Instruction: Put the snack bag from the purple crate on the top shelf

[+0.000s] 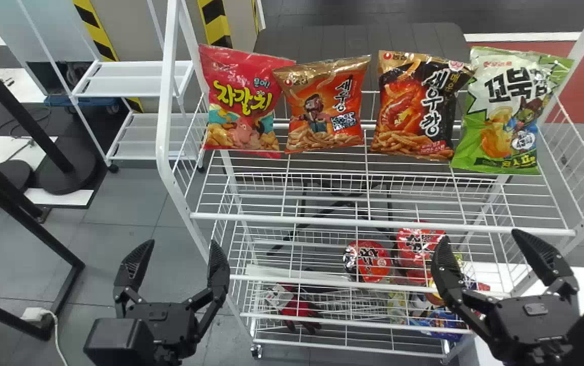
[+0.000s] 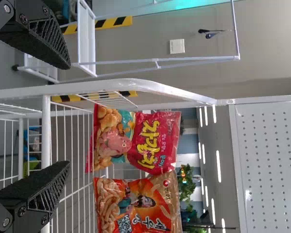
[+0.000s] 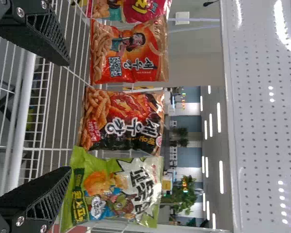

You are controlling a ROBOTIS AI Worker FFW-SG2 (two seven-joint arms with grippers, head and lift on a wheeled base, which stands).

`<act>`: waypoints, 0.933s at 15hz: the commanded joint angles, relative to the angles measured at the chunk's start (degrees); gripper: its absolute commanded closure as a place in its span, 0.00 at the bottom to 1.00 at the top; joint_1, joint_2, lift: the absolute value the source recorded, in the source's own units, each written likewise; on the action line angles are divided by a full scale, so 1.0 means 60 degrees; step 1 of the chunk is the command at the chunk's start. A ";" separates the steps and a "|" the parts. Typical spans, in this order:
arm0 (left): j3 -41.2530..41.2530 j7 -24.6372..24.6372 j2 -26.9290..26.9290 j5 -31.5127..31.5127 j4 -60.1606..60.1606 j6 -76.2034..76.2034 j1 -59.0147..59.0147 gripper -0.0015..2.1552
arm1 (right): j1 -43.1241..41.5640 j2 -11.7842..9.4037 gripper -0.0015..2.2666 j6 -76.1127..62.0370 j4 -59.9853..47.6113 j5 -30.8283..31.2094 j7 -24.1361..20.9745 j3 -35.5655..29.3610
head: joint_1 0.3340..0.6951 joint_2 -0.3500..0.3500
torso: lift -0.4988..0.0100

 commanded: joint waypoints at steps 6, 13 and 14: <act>0.0007 0.0014 0.0000 -0.0057 -0.0112 0.0147 0.0152 0.06 | 0.0061 0.0009 0.02 0.0093 0.0046 0.0016 -0.0026 0.0088 | 1.00 0.68 | 0.98; -0.0066 0.0072 0.0044 -0.0042 -0.0097 -0.0058 0.0152 0.06 | 0.0120 0.0009 0.03 -0.0024 0.0046 0.0162 -0.0158 0.0308 | 1.00 0.69 | 0.98; -0.0066 0.0101 0.0059 -0.0028 -0.0082 -0.0088 0.0152 0.06 | 0.0120 0.0009 0.03 -0.0024 0.0046 0.0162 -0.0173 0.0293 | 1.00 0.69 | 0.98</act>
